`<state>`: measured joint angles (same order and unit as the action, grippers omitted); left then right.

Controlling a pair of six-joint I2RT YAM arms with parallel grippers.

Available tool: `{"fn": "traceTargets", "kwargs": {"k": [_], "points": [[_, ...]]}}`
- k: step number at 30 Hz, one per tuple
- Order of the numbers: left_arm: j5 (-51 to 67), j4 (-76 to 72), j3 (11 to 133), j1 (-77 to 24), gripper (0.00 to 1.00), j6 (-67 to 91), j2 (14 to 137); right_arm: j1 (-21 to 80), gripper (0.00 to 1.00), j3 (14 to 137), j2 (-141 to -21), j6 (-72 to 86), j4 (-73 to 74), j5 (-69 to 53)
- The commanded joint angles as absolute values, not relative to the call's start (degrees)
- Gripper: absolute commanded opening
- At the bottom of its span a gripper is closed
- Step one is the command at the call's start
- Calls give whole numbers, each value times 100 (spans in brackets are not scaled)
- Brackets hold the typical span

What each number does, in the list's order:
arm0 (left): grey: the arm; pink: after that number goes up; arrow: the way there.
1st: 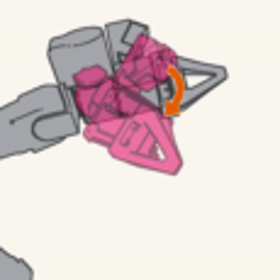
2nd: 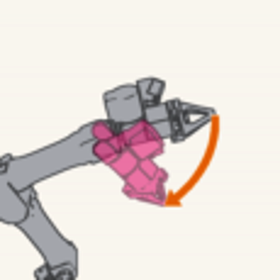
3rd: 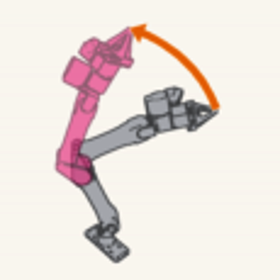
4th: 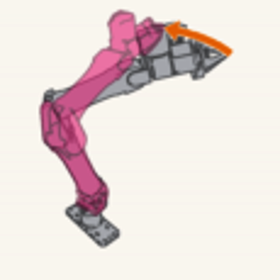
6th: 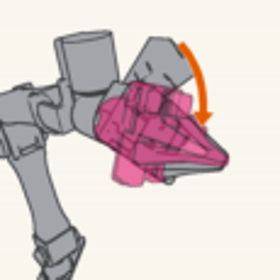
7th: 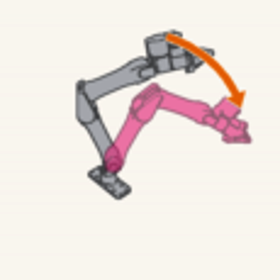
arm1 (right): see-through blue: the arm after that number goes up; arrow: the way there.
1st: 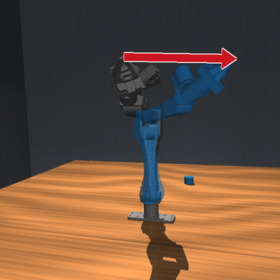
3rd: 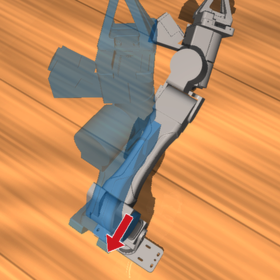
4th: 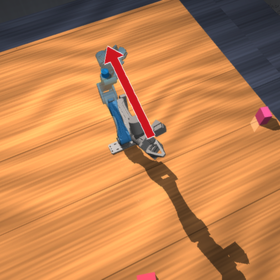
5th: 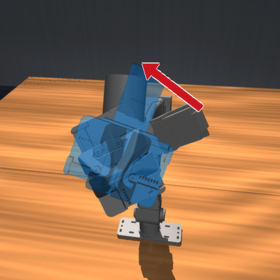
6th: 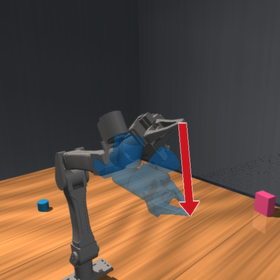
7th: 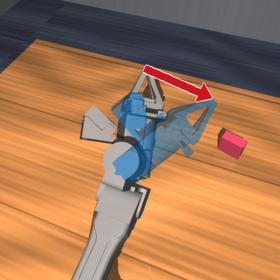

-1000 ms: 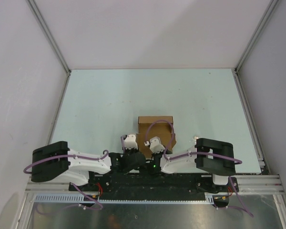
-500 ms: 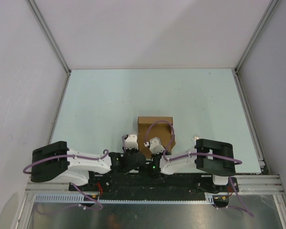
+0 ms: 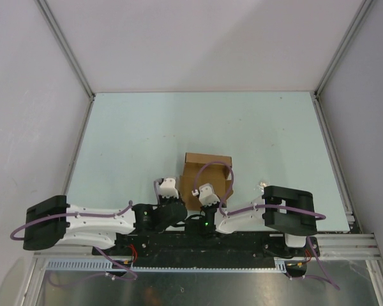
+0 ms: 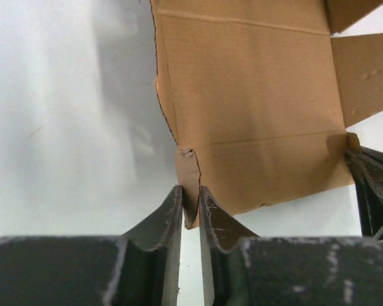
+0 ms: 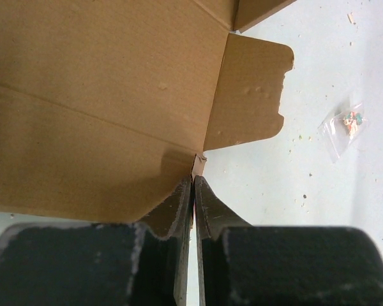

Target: Fold the paper box

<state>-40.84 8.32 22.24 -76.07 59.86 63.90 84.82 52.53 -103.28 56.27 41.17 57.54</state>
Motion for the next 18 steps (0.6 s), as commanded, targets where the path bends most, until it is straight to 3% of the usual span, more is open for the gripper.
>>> {"fn": "traceTargets", "kwargs": {"k": [1,18], "points": [[-4061,396,2267,-7664,20,5994,6249,8596,8,5493,-10090,5827,3384,5818],[-4043,404,2259,-7664,19,6021,6583,8421,12,4449,-8677,5836,2313,5486]]}}
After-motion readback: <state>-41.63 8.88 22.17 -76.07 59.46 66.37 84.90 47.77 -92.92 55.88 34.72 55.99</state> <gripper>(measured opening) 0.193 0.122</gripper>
